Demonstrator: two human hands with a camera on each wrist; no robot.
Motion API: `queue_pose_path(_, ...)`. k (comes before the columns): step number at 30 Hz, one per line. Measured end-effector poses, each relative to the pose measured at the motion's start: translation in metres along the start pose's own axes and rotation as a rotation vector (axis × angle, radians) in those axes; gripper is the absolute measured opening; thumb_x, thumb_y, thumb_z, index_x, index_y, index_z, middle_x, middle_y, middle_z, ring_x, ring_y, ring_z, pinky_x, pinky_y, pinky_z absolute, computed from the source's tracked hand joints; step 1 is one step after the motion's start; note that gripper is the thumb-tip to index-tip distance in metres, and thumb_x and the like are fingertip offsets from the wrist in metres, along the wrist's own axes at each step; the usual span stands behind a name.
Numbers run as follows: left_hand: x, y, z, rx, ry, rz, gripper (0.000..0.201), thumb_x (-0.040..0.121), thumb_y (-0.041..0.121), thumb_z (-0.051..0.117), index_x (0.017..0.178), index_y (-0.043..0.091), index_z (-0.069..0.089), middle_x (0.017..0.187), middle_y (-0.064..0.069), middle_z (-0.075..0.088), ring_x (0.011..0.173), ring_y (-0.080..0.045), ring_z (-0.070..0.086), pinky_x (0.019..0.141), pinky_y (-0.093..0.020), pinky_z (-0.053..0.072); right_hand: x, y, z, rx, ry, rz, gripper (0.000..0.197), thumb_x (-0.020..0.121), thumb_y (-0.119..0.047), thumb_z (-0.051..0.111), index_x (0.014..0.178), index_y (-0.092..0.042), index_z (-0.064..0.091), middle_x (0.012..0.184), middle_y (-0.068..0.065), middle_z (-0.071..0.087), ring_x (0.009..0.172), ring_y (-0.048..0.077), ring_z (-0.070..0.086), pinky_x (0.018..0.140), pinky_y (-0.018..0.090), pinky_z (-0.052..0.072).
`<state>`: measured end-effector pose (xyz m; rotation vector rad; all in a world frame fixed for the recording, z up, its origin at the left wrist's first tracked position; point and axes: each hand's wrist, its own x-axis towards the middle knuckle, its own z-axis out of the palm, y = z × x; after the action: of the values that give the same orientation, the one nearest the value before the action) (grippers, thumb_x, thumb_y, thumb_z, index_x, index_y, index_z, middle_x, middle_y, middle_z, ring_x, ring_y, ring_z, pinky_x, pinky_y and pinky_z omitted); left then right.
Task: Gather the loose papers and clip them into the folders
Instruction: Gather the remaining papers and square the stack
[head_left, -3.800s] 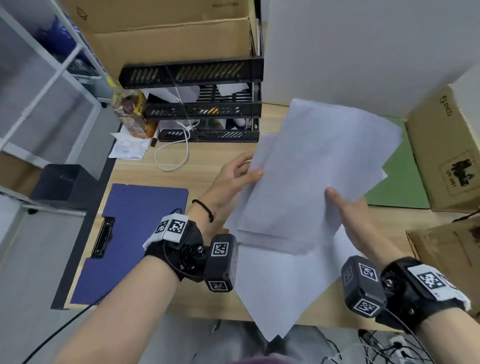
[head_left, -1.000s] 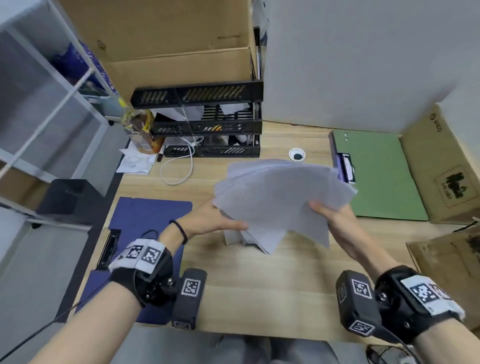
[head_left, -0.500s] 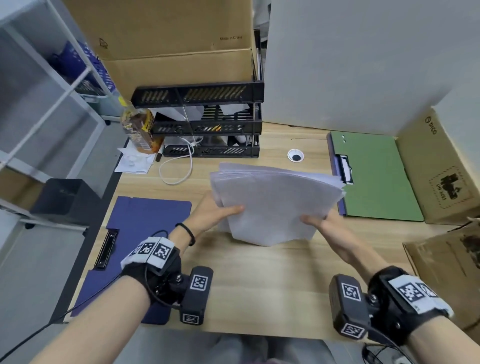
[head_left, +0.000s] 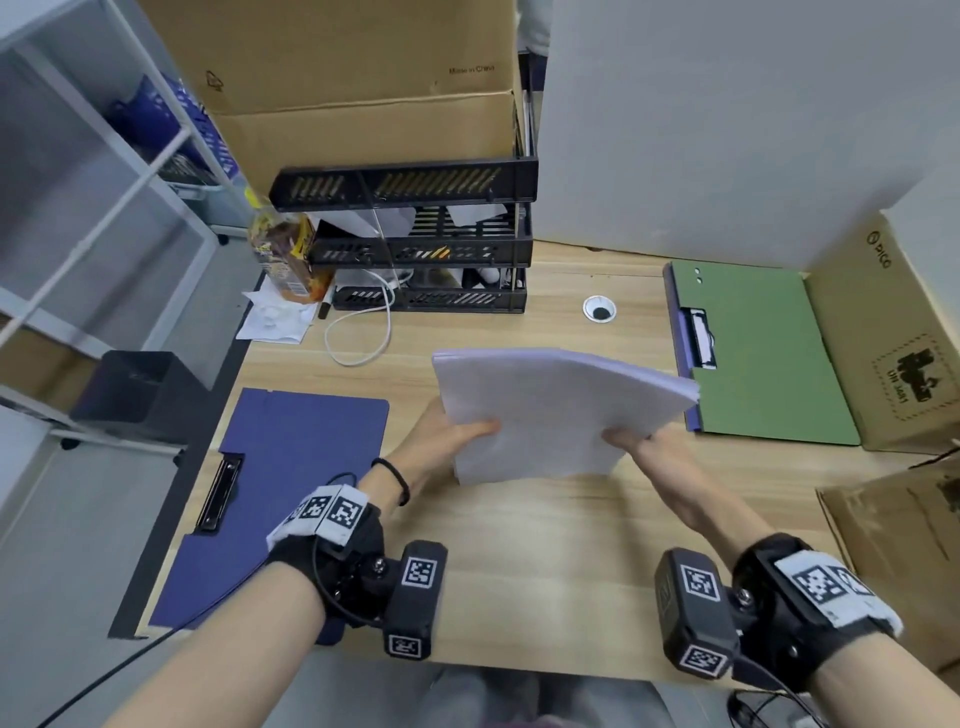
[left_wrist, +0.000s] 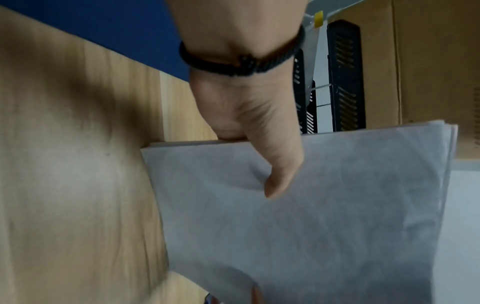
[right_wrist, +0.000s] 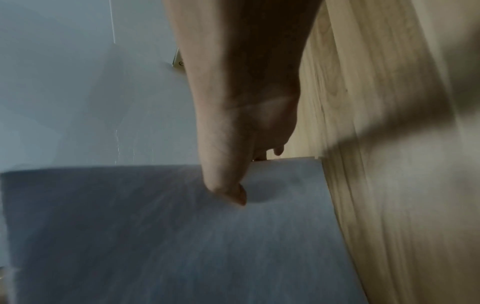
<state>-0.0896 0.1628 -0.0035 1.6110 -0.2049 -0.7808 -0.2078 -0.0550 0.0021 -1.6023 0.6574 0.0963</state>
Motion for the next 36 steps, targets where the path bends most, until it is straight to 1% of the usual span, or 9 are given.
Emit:
queue_pose_path(4, 0.010, 0.002, -0.002, -0.093, 0.143, -0.005, 0.016, 0.086, 0.015, 0.069, 0.097, 0.026, 0.064, 0.098, 0.008, 0.071, 0.077, 0.002, 0.069, 0.064, -0.014, 0.053, 0.008, -0.006, 0.004, 0.003, -0.024, 0.042, 0.015, 0.098, -0.019, 0.052, 0.107, -0.024, 0.062, 0.107, -0.012, 0.068, 0.098, 0.002, 0.063, 0.070, 0.012, 0.047)
queue_pose_path(9, 0.025, 0.002, -0.014, -0.084, 0.360, 0.022, 0.005, 0.090, 0.022, 0.065, 0.093, 0.025, 0.066, 0.095, 0.010, 0.070, 0.087, -0.007, 0.068, 0.077, -0.026, 0.053, 0.008, -0.022, 0.010, -0.046, -0.191, 0.045, 0.018, 0.097, -0.033, 0.055, 0.110, -0.026, 0.064, 0.110, -0.008, 0.073, 0.098, 0.010, 0.071, 0.084, 0.028, 0.054)
queue_pose_path(17, 0.029, -0.023, -0.026, -0.271, 0.277, -0.166, 0.030, 0.090, 0.016, 0.062, 0.120, 0.018, 0.060, 0.123, -0.005, 0.066, 0.109, -0.022, 0.064, 0.093, -0.038, 0.051, 0.011, -0.021, 0.007, -0.193, -0.251, 0.081, 0.019, 0.099, -0.025, 0.048, 0.109, -0.024, 0.064, 0.096, -0.009, 0.075, 0.085, 0.012, 0.073, 0.075, 0.029, 0.056)
queue_pose_path(21, 0.040, -0.016, -0.035, -0.047, 0.491, -0.060, 0.083, 0.081, 0.017, 0.074, 0.146, 0.026, 0.022, 0.139, 0.011, 0.037, 0.125, -0.007, 0.038, 0.101, -0.028, 0.034, 0.017, -0.022, -0.003, -0.328, -0.255, 0.091, 0.021, 0.099, -0.023, 0.045, 0.103, -0.021, 0.066, 0.095, -0.003, 0.074, 0.083, 0.016, 0.071, 0.075, 0.029, 0.054)
queue_pose_path(24, 0.048, -0.001, -0.042, 0.282, 0.355, 0.007, 0.078, 0.076, 0.025, 0.078, 0.140, 0.029, 0.035, 0.135, 0.011, 0.045, 0.123, -0.008, 0.041, 0.100, -0.028, 0.035, 0.020, -0.024, -0.009, -0.473, -0.366, 0.098, 0.020, 0.099, -0.020, 0.047, 0.092, -0.019, 0.066, 0.087, 0.000, 0.072, 0.067, 0.009, 0.067, 0.058, 0.016, 0.052)
queue_pose_path(27, 0.052, 0.016, -0.044, 0.366, 0.075, -0.043, 0.034, 0.082, 0.024, 0.073, 0.112, 0.024, 0.058, 0.102, 0.013, 0.065, 0.092, -0.007, 0.063, 0.069, -0.017, 0.047, 0.023, -0.023, -0.012, -0.560, -0.451, 0.085, 0.018, 0.098, -0.022, 0.052, 0.097, -0.016, 0.068, 0.091, 0.005, 0.075, 0.071, 0.014, 0.070, 0.059, 0.017, 0.052)
queue_pose_path(29, 0.053, 0.017, -0.053, 0.393, 0.032, -0.048, 0.019, 0.084, 0.025, 0.072, 0.101, 0.022, 0.064, 0.095, 0.010, 0.069, 0.082, -0.007, 0.066, 0.065, -0.020, 0.050, 0.023, -0.020, -0.019, -0.507, -0.423, 0.090, 0.014, 0.094, -0.027, 0.059, 0.099, -0.021, 0.071, 0.093, -0.002, 0.076, 0.075, 0.010, 0.071, 0.060, 0.013, 0.050)
queue_pose_path(32, 0.053, 0.001, -0.073, 0.238, 0.089, -0.102, 0.029, 0.083, 0.027, 0.073, 0.109, 0.016, 0.066, 0.107, -0.003, 0.072, 0.094, -0.022, 0.070, 0.080, -0.035, 0.057, 0.028, -0.009, -0.034, -0.290, -0.322, 0.108, 0.018, 0.090, -0.029, 0.066, 0.105, -0.023, 0.071, 0.100, -0.002, 0.076, 0.091, 0.014, 0.071, 0.078, 0.020, 0.053)
queue_pose_path(36, 0.043, -0.019, -0.082, -0.072, 0.152, -0.105, 0.062, 0.064, 0.042, 0.083, 0.117, 0.019, 0.062, 0.112, -0.001, 0.072, 0.101, -0.022, 0.069, 0.073, -0.028, 0.057, 0.034, 0.009, -0.047, 0.070, -0.212, 0.151, 0.027, 0.092, -0.017, 0.061, 0.118, -0.008, 0.065, 0.116, 0.006, 0.072, 0.108, 0.018, 0.067, 0.097, 0.030, 0.050)
